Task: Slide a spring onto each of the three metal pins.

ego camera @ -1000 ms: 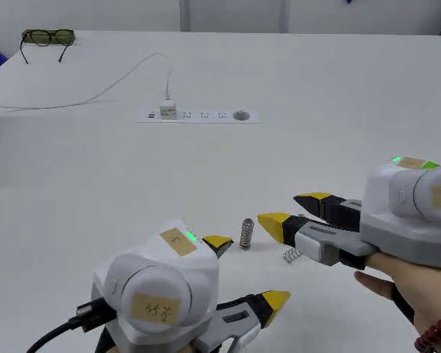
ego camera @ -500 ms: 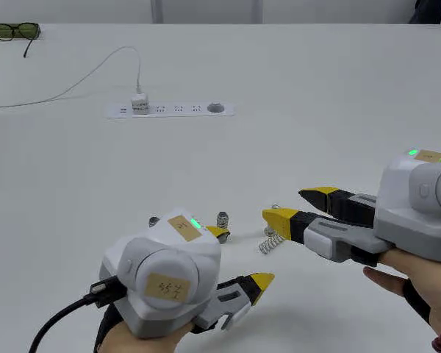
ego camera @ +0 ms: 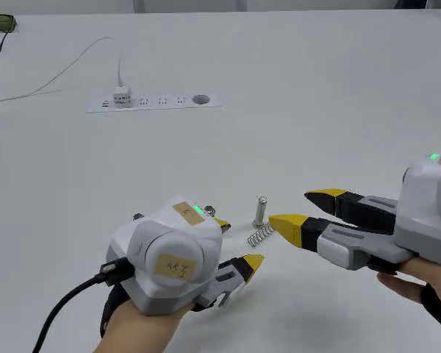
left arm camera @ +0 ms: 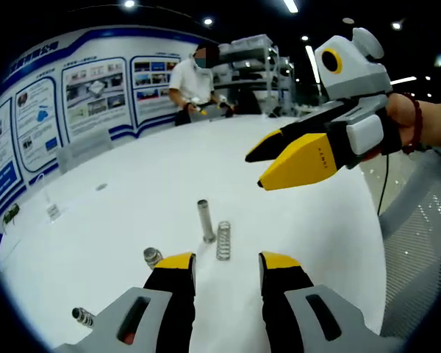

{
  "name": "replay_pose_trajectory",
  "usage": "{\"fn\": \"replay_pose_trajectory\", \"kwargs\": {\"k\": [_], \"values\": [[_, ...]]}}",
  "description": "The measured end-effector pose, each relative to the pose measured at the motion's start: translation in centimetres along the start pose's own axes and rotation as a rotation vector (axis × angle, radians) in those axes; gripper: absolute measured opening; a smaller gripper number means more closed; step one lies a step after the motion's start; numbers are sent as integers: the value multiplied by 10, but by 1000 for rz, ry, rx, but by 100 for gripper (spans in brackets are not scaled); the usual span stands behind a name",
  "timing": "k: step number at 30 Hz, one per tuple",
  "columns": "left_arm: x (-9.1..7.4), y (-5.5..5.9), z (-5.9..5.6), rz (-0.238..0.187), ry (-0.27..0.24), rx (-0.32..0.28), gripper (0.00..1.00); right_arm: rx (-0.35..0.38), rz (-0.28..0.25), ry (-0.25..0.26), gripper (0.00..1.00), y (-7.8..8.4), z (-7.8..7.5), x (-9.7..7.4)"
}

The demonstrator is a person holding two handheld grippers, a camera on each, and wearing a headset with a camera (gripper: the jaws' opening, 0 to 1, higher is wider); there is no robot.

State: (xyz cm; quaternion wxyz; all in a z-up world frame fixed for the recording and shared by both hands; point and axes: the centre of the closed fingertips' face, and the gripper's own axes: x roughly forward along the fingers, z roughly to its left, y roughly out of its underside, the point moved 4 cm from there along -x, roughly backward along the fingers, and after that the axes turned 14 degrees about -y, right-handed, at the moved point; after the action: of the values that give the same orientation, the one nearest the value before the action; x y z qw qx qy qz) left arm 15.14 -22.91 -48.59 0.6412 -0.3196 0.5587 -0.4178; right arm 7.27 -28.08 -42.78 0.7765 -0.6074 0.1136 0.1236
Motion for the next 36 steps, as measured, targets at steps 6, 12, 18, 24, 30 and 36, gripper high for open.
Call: {"fn": "replay_pose_trajectory", "kwargs": {"k": [6,12,18,24,30,36], "values": [[7,3,-2,11,4,20,32,-15,9,-25,46,7,5,-9],[16,3,-4,16,11,34,28,-19,14,-38,48,14,6,-16],[25,3,-5,24,12,45,26,-20,19,-37,49,19,5,-20],[33,6,-7,39,21,41,21,-22,31,-35,49,23,6,-23],[39,8,-8,53,25,44,17,-21,30,-37,50,25,4,-25],[42,10,-8,69,22,58,14,-16,35,-35,50,27,3,-26]]}}
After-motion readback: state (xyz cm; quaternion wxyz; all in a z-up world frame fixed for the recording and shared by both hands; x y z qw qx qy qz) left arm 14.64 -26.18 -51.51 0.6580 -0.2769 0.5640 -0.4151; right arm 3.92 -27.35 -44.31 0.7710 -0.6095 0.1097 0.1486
